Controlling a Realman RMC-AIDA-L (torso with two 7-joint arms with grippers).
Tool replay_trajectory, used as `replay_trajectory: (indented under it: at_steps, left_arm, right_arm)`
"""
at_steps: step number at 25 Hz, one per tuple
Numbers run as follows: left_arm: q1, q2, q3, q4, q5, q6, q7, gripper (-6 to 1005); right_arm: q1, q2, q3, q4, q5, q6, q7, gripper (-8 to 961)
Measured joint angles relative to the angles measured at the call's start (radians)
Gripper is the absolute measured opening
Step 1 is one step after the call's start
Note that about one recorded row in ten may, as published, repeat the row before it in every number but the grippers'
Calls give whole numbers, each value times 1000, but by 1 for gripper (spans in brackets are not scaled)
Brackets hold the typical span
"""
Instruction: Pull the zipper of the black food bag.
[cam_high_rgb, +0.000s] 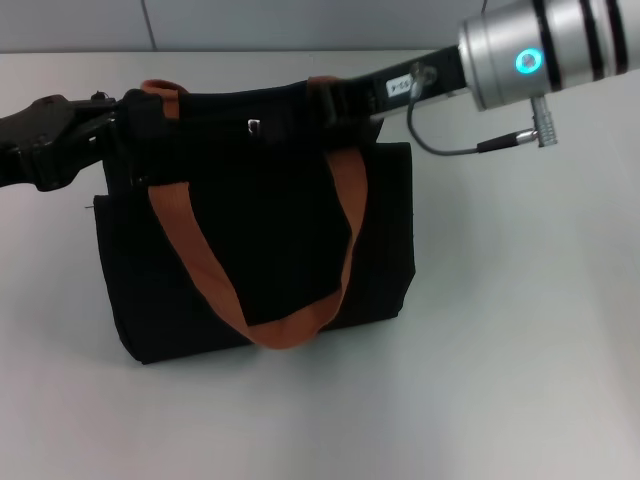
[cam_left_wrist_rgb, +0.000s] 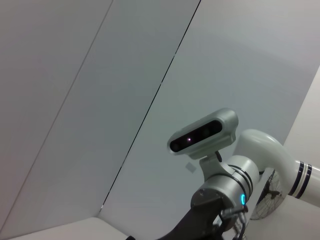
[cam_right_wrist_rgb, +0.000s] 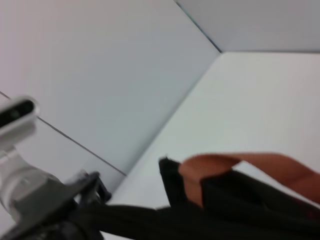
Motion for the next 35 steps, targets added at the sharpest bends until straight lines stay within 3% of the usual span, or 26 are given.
replay_trajectory:
  at_steps: [9, 16, 18, 23, 27, 35]
  left_arm:
    - [1, 0, 0, 0, -2, 1, 0, 23]
    - [1, 0, 0, 1, -2, 10, 1, 22]
    - [1, 0, 0, 1, -2, 11, 1, 22]
    - [0, 0, 3, -1, -2, 15, 1, 22]
    - [-2, -2, 6, -2, -2, 17, 1, 22]
    - [-2, -3, 6, 1, -2, 23, 1, 23]
  right_arm:
    - [-50, -10, 54, -14, 87, -20, -32, 40]
    - [-16, -43, 46, -9, 34, -109, 6, 98]
    - [-10, -44, 44, -4, 12, -109, 14, 115]
    - [21, -27, 42, 20, -85, -83, 23, 323]
    - [41, -11, 38, 22, -139, -44, 23, 375]
    - [45, -8, 33, 7, -166, -15, 42, 466]
